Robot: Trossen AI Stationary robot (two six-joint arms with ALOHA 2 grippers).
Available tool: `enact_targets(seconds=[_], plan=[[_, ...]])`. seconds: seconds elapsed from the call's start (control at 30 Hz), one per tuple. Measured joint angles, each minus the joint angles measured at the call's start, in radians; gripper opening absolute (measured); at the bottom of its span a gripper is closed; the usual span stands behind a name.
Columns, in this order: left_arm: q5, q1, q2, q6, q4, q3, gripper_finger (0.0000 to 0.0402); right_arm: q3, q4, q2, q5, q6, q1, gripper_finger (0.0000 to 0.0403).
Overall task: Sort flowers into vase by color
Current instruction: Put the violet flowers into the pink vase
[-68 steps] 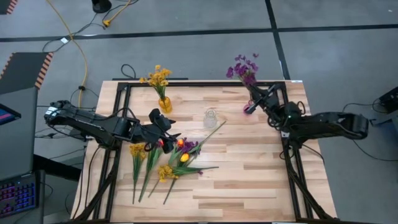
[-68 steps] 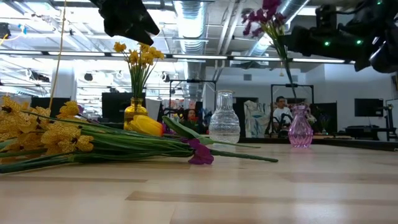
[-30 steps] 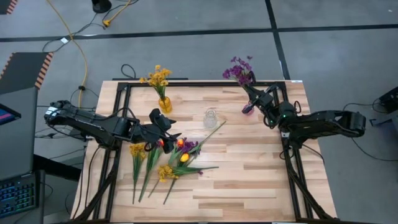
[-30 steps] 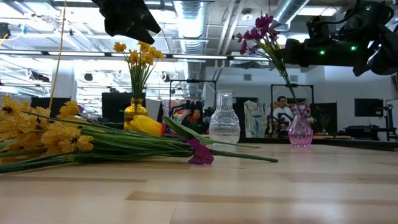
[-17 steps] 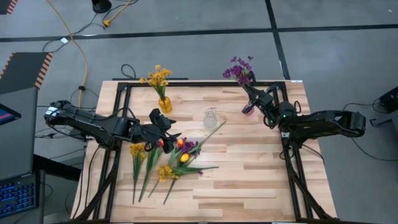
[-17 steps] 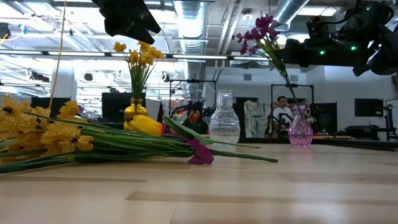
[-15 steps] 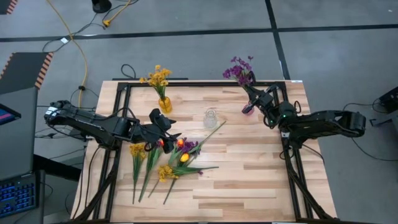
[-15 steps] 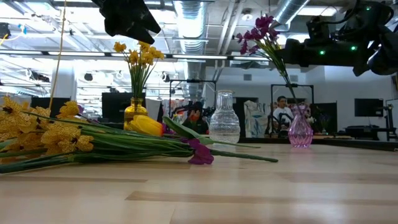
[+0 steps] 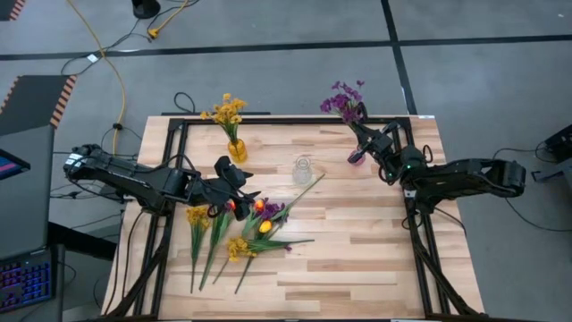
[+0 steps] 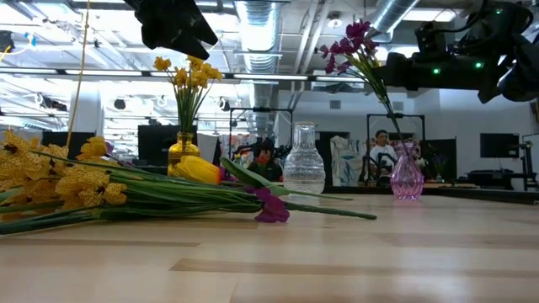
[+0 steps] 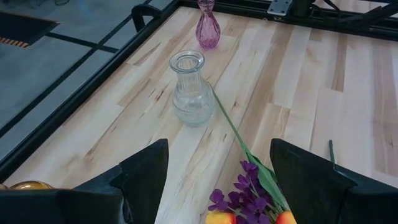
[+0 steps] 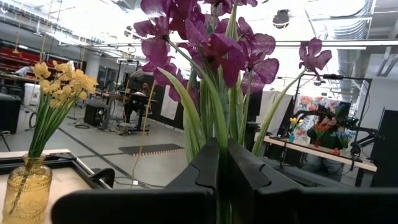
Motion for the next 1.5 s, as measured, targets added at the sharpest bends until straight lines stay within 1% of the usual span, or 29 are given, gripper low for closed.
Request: enact_targets(seconds=[0.3,0.43,0.6,1.2,1.33,1.5], plan=[[0.0,0.0,0.0,0.0,0.0,0.0,0.027,0.0,-0.003,0.0,0.0,0.0,0.0,0.0069],[0.0,0.0,0.0,0.0,0.0,0.0,0.027,0.0,-0.045,0.0,0.001,0.0,0.0,0.0078],[0.0,0.0,0.0,0.0,0.0,0.0,0.027,0.0,-0.095,0.0,0.049,0.0,0.0,0.0086],[0.0,0.0,0.0,0.0,0.0,0.0,0.027,0.0,-0.138,-0.002,0.053,0.0,0.0,0.0091],[0.0,0.0,0.0,0.0,0.0,0.0,0.027,0.0,-0.177,-0.002,0.056,0.0,0.0,0.0113],[0.0,0.0,0.0,0.0,0.0,0.0,0.027,0.0,-0.205,-0.002,0.072,0.001,0.0,0.0166]])
